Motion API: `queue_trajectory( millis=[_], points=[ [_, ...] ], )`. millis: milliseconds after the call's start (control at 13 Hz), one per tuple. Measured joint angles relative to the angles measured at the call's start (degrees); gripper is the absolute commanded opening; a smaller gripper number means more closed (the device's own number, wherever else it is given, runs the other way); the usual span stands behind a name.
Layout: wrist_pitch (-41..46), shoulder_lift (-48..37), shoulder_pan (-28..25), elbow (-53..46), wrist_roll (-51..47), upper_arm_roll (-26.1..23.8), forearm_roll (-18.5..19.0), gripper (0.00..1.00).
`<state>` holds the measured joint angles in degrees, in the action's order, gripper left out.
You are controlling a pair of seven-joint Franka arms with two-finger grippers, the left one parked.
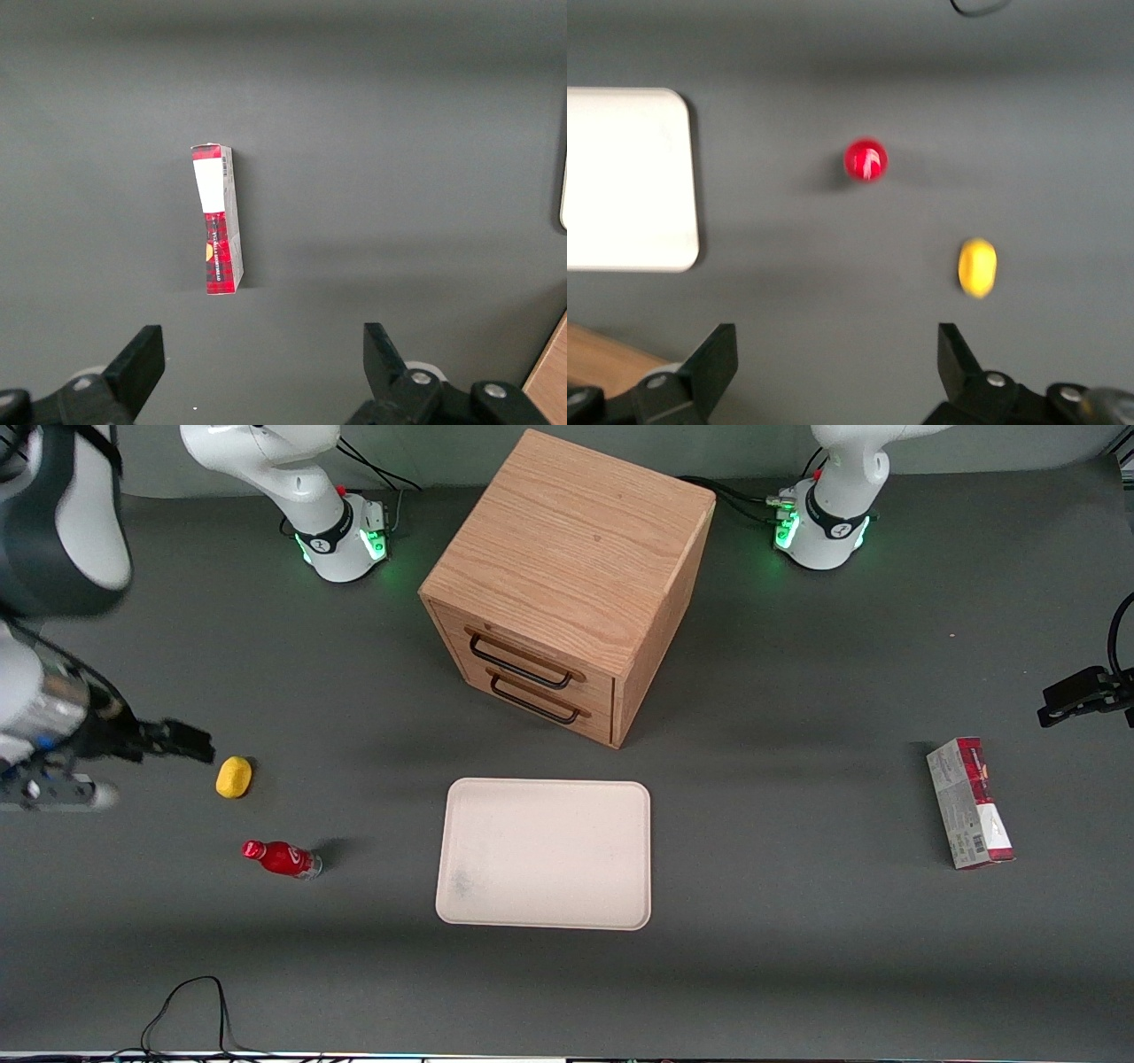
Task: Place coke bottle on tray
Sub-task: 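Move the right gripper down toward the red Coca-Cola bottle, then close the right gripper around the red bottle's body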
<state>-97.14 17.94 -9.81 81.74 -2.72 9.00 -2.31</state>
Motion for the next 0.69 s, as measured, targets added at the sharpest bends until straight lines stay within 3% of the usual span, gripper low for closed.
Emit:
queue_trajectory(
  millis=[308,692],
  points=[
    [-9.93,9.56,1.2,0.05,2.65,0.58,-1.26,1.0],
    [-22.1,13.29,1.18,6.63,2.65,0.56,-2.38,1.0]
  ],
)
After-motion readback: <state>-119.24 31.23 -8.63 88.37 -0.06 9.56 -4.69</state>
